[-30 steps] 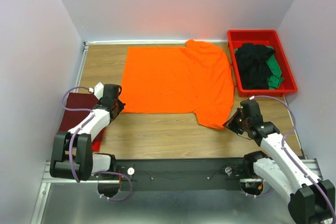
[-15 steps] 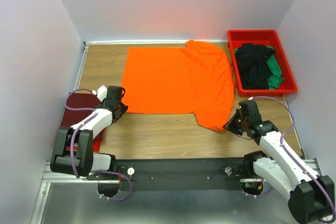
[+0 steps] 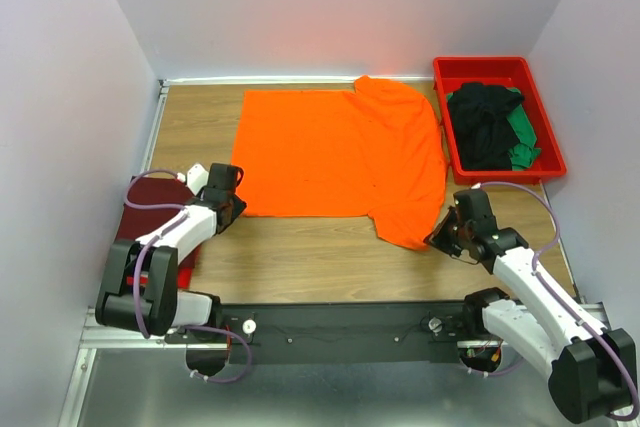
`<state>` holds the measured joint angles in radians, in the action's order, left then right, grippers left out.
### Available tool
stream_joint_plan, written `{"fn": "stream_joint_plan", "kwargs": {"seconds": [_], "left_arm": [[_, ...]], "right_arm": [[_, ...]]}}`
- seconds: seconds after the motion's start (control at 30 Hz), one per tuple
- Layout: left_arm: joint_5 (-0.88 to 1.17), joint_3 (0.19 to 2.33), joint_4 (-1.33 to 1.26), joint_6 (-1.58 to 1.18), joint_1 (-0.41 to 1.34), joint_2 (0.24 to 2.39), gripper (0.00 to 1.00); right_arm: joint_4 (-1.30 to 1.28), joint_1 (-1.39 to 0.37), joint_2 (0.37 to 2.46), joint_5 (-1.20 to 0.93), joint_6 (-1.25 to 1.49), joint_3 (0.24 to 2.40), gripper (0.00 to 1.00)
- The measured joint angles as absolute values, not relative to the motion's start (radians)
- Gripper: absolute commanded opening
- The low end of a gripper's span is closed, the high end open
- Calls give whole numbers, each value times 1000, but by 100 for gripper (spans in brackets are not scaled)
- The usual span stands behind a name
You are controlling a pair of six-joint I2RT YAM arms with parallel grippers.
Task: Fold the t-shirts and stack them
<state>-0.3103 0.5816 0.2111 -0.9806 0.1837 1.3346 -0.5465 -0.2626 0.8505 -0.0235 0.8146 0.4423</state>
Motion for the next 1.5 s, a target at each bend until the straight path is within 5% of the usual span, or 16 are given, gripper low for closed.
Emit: {"fn": "stream_joint_plan", "kwargs": {"seconds": [0.57,0.7,0.87,1.5], "left_arm": [[-336,587,276,-986,184,1324,45],[-342,598,244,-985,184,1353,32],[-346,599,225,-979,184,1368,0],[-368,583,323,-945,162,1216,1]], "right_arm": [[-543,-263,856,-23,811,452,1],[-542,-263,857,-23,810,458,0],[-540,-263,855,-23,810,471,0],[-586,-423,809,20,875,491,0]]}}
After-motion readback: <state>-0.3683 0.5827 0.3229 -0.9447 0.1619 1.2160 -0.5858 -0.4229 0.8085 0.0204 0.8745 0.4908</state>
